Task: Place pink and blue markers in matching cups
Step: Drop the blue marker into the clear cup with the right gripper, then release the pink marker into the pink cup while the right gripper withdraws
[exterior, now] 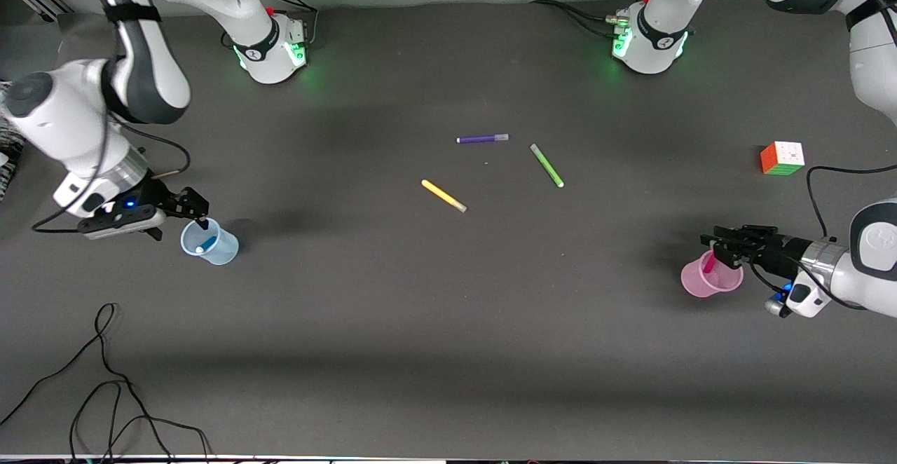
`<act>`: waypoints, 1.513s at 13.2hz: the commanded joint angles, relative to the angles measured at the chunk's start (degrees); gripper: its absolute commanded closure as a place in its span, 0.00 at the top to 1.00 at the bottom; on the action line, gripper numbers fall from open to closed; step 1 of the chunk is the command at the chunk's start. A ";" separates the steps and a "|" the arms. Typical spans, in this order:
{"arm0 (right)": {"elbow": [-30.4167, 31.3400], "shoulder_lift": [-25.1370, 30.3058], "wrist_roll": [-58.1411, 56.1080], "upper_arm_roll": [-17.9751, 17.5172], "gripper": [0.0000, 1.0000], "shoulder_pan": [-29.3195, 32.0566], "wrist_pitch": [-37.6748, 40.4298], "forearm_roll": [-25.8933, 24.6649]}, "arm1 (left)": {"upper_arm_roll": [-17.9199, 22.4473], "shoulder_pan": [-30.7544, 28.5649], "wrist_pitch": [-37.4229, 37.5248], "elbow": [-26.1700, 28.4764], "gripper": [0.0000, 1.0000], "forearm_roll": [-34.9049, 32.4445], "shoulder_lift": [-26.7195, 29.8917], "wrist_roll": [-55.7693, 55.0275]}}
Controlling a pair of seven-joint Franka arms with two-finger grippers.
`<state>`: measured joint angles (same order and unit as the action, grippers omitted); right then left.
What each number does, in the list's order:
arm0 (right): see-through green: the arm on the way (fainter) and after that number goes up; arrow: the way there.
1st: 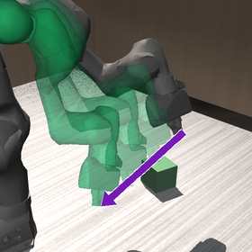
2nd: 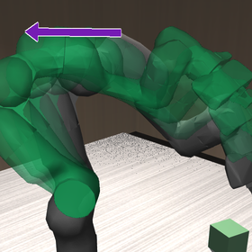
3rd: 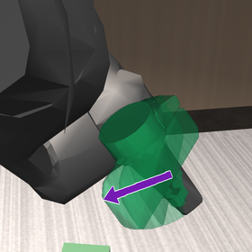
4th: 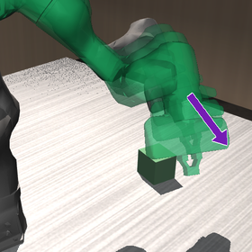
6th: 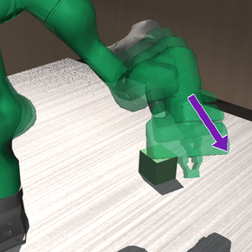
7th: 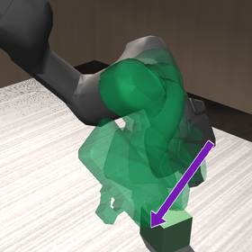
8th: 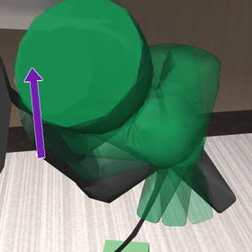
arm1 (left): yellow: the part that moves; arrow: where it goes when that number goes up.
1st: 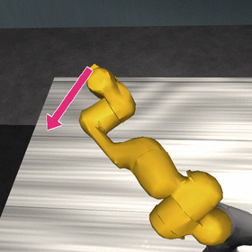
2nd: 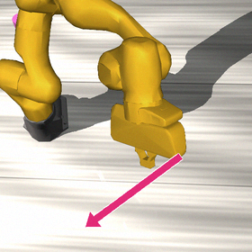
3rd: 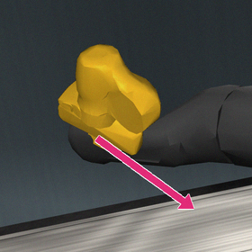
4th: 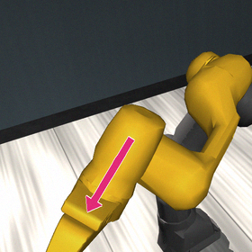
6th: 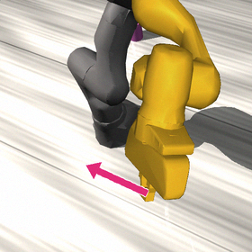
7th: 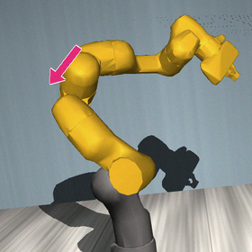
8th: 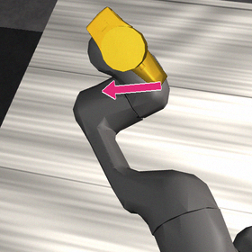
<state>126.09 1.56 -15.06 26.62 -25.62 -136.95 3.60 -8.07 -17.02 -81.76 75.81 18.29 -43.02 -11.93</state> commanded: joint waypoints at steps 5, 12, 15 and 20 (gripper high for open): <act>-29.30 -4.20 5.47 -0.16 1.00 -1.98 35.23 0.35 | -0.72 2.68 1.25 -2.16 1.00 -5.68 1.00 -0.03; -33.29 0.88 11.71 -6.45 1.00 2.55 44.75 -1.83 | -0.37 9.63 -1.46 11.07 1.00 -16.44 23.65 -1.08; -31.00 5.20 12.07 -24.98 1.00 21.44 45.19 -2.64 | -0.63 9.64 -9.11 26.63 1.00 -18.46 37.98 -1.08; -27.57 5.20 12.86 -30.65 1.00 27.89 42.29 -2.20 | -0.72 9.90 -4.57 24.66 1.00 -21.45 45.48 0.06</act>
<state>96.13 5.85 -3.32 -1.83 0.00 -92.79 1.82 -9.30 -7.79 -87.18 99.65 -2.03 -1.09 -12.50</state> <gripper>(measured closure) 0.000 0.000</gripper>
